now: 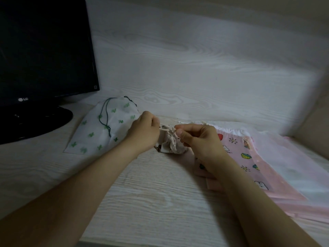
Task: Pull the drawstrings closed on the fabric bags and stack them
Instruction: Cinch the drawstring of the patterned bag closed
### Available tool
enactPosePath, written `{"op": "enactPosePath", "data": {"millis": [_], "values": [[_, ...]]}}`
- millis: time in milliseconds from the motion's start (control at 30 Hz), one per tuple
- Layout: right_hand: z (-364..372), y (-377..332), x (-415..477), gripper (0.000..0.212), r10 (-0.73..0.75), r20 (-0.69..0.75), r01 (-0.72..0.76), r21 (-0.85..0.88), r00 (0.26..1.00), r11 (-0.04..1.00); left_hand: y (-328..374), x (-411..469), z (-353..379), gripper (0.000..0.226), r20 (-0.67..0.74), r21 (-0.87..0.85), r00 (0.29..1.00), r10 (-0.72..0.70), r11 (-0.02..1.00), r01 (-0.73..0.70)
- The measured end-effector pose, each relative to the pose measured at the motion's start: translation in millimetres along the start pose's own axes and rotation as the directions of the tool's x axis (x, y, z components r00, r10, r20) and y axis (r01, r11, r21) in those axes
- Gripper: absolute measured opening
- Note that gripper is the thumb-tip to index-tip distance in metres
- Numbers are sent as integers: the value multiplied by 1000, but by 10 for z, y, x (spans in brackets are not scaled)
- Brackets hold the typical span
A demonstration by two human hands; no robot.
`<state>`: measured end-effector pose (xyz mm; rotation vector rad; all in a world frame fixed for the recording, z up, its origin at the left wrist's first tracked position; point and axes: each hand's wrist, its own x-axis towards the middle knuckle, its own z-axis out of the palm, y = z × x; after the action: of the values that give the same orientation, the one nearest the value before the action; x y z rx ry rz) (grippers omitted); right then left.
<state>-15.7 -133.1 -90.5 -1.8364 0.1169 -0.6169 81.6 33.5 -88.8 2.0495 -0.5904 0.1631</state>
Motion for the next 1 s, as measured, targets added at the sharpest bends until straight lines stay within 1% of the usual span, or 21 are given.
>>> {"op": "enactPosePath", "data": {"millis": [67, 100, 133, 167, 200, 333, 500, 567, 633, 700, 733, 767, 833, 900, 933, 1000], "values": [[-4, -8, 5, 11, -15, -18, 13, -136, 1000, 991, 3, -31, 11, 18, -41, 142, 998, 53, 989, -47], [-4, -6, 10, 8, -47, -18, 40, -261, 999, 964, 10, -46, 15, 14, -64, 186, 994, 86, 980, -73], [-2, -9, 6, 4, -90, -5, 81, -384, 996, 920, 12, -53, 20, 12, -78, 208, 991, 112, 974, -93], [8, -19, -5, 7, -132, 3, 117, -484, 991, 867, 12, -54, 19, 11, -85, 214, 989, 125, 971, -104], [21, -29, -15, 11, -162, -5, 135, -532, 987, 836, 8, -54, 16, 11, -87, 212, 988, 129, 971, -108], [46, -95, -44, 11, -162, -68, 100, -545, 984, 833, 6, -51, 9, 11, -73, 217, 988, 139, 969, -120], [64, -109, -58, 12, -135, -75, 65, -593, 988, 802, 9, -45, 18, 8, -30, 172, 988, 151, 975, -144], [64, -113, -53, 14, -137, -92, 56, -598, 986, 799, -16, -19, 12, 13, -53, 144, 987, 154, 979, -145], [63, -120, -42, 16, -135, -113, 42, -593, 984, 804, -44, 7, -1, 23, -103, 145, 984, 144, 981, -128], [70, -113, -38, 15, -104, -129, 13, -561, 986, 827, -55, 18, -10, 37, -148, 175, 979, 140, 978, -114], [72, -107, -33, 15, -63, -141, -18, -512, 988, 859, -53, 18, -19, 42, -165, 192, 976, 145, 975, -112], [69, -102, -25, 16, -7, -154, -60, -430, 988, 901, -50, 21, -27, 47, -178, 210, 973, 150, 971, -112], [51, -96, -2, 17, 126, -175, -160, -197, 976, 967, -55, 19, -53, 54, -190, 231, 971, 147, 968, -102], [32, -131, 4, 16, 257, -186, -252, 50, 948, 966, -75, 22, -72, 59, -176, 237, 975, 133, 967, -89], [28, -148, 6, 15, 298, -185, -278, 127, 936, 952, -80, 21, -74, 60, -164, 250, 979, 121, 965, -77], [45, -166, 2, 15, 336, -182, -301, 192, 924, 934, -70, 11, -63, 61, -148, 290, 984, 99, 955, -53]]}}
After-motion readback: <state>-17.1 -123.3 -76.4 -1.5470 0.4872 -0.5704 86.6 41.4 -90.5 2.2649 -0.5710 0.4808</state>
